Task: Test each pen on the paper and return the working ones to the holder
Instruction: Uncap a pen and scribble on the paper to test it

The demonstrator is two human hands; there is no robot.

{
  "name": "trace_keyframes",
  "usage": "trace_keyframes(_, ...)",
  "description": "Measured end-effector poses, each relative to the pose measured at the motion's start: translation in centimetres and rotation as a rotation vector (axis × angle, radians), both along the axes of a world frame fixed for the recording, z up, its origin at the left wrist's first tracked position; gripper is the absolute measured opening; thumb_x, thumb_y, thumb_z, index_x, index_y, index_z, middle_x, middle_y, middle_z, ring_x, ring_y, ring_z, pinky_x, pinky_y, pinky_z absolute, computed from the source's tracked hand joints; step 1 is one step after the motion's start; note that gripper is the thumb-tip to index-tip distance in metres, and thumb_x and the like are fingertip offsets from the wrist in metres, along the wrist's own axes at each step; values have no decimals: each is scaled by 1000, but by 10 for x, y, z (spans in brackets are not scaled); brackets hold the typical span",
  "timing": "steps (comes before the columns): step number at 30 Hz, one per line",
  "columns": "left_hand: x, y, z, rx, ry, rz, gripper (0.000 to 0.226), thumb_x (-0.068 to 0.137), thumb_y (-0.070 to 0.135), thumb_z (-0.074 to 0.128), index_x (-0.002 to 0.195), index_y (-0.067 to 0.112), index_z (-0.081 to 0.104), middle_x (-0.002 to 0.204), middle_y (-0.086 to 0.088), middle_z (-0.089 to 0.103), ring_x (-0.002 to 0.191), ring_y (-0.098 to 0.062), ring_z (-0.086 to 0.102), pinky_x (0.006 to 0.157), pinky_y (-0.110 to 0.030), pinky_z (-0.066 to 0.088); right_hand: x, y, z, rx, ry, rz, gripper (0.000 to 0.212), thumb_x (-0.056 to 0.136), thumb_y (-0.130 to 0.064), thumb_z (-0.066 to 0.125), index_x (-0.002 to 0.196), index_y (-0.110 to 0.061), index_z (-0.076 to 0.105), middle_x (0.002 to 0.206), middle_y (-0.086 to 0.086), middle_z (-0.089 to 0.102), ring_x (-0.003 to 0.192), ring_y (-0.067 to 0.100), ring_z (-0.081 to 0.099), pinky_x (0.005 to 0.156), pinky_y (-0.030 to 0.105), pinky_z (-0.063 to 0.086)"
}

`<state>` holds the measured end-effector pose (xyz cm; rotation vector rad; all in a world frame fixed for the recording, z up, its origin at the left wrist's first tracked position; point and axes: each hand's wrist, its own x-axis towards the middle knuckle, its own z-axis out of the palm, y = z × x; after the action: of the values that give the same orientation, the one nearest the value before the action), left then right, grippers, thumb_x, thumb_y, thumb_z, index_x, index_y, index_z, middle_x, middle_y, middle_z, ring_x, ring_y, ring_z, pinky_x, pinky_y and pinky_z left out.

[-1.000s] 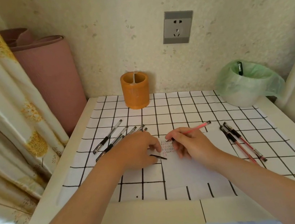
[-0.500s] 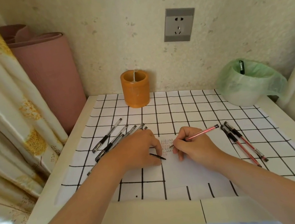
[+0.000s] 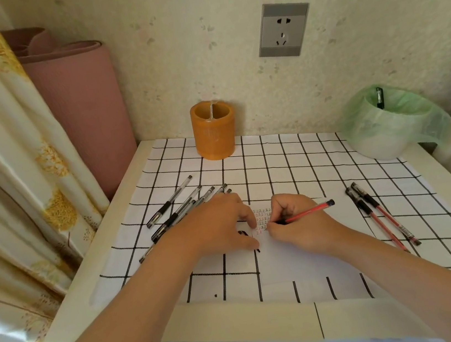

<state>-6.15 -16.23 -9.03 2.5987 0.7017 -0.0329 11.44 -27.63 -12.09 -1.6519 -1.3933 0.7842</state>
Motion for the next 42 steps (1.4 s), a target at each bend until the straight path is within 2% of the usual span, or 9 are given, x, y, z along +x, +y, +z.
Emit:
trace_keyframes(8,1,0,0,35,29,-35,44,72,55,79,111,41,63,106,17,44,107,-5,39,94,-35,47,0,0,-2,23,-31,13,16,78,3,67,70,-5,56,64,-2,57,54,6,45,49,22,36)
trace_keyframes(19,1,-1,1,43,31,-36,46,72,54,79,113,40,63,108,15,44,106,-5,38,92,-34,46,-3,0,-1,18,-59,6,18,75,3,66,68,-6,53,61,0,54,53,8,43,49,24,35)
trace_keyframes(22,0,-1,1,48,29,-33,46,73,54,78,114,40,63,109,15,44,108,-6,38,92,-33,46,-2,-1,-1,27,-62,4,20,76,4,66,67,-8,53,59,-7,53,52,6,43,49,22,34)
trace_keyframes(26,1,-1,0,53,29,-39,46,73,55,78,113,40,62,107,15,43,105,-5,37,90,-32,45,-2,-2,-4,33,-54,13,18,77,3,66,68,-7,54,60,-1,52,53,7,42,48,23,34)
trace_keyframes(30,1,0,-1,59,35,-38,46,73,55,78,113,40,62,109,15,44,105,-4,37,88,-31,44,-1,-1,-2,28,-44,44,17,74,-1,65,66,-12,54,60,-7,52,52,7,42,49,23,34)
trace_keyframes(33,1,0,-1,57,31,-37,46,73,55,78,114,40,63,111,15,46,107,-5,38,89,-31,45,-2,-2,-1,32,-26,48,20,77,6,65,66,-7,54,58,-10,52,51,4,42,48,20,34)
trace_keyframes(38,2,0,0,59,35,-36,46,73,55,78,113,40,62,112,14,46,107,-6,38,91,-32,46,-2,-1,-3,24,-37,40,16,75,0,65,68,-6,52,61,-2,52,53,9,41,48,26,33)
trace_keyframes(42,1,-1,0,61,38,-31,46,73,55,77,113,41,62,113,15,46,107,-5,37,89,-31,44,-3,-2,-1,35,-34,30,18,77,3,66,68,-5,53,61,0,52,53,9,42,47,25,33)
